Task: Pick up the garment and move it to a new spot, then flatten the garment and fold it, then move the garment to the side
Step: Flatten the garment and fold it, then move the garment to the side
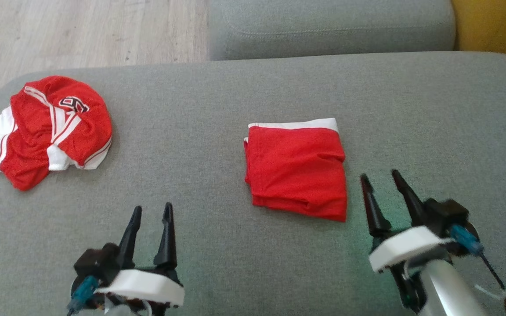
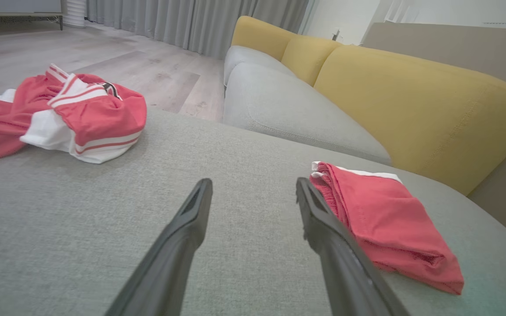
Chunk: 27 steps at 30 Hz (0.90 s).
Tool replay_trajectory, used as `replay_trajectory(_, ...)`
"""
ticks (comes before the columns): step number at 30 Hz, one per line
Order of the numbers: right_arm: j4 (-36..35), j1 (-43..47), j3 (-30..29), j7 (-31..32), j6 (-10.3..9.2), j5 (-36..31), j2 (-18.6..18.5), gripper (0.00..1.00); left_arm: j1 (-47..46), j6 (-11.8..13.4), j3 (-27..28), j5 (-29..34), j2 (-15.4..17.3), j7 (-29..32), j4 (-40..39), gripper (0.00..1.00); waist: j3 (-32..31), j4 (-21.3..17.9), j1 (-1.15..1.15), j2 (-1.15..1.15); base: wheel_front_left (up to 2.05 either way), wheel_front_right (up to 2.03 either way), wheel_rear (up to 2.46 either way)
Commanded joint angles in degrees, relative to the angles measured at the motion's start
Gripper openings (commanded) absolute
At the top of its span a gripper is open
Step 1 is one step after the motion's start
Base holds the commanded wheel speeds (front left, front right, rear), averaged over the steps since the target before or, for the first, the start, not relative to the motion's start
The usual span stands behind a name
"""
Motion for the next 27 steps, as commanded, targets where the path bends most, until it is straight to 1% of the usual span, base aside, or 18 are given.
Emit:
replay_trajectory(1,-2.8,-0.7,0.5,-0.8,0.43,-0.3,0.7,1.00,-1.3,0.0,2.8,0.7,0.5,-0.7,-1.3,1.00,-0.3,-0.2,0.01,0.00,0.00,0.00,0.00)
replay_trajectory(5,-6.2,3.7,-1.6,-0.8,0.43,-0.4,0.7,1.00,0.6,-0.1,4.5,2.8,0.3,-0.7,-0.4,1.00,-1.0,-0.4,0.01,0.00,0.00,0.00,0.00)
replay_trajectory(9,-8.4,6.3,-2.7,-0.6,0.43,-0.4,0.7,1.00,2.7,-0.3,6.1,4.5,-0.2,-0.7,-0.5,1.00,-1.4,-0.6,0.01,0.00,0.00,0.00,0.00)
replay_trajectory(16,-10.7,7.5,-4.2,0.3,0.43,-0.7,0.7,1.00,4.7,-1.2,8.0,6.3,-1.3,-0.7,-0.7,1.00,-1.6,-0.3,0.01,0.00,0.00,0.00,0.00)
replay_trajectory(27,-12.1,8.3,-4.6,1.3,0.43,-1.0,0.7,1.00,4.8,-2.3,9.5,7.8,-2.5,-0.7,0.0,1.00,-1.7,0.0,0.01,0.00,0.00,0.00,0.00)
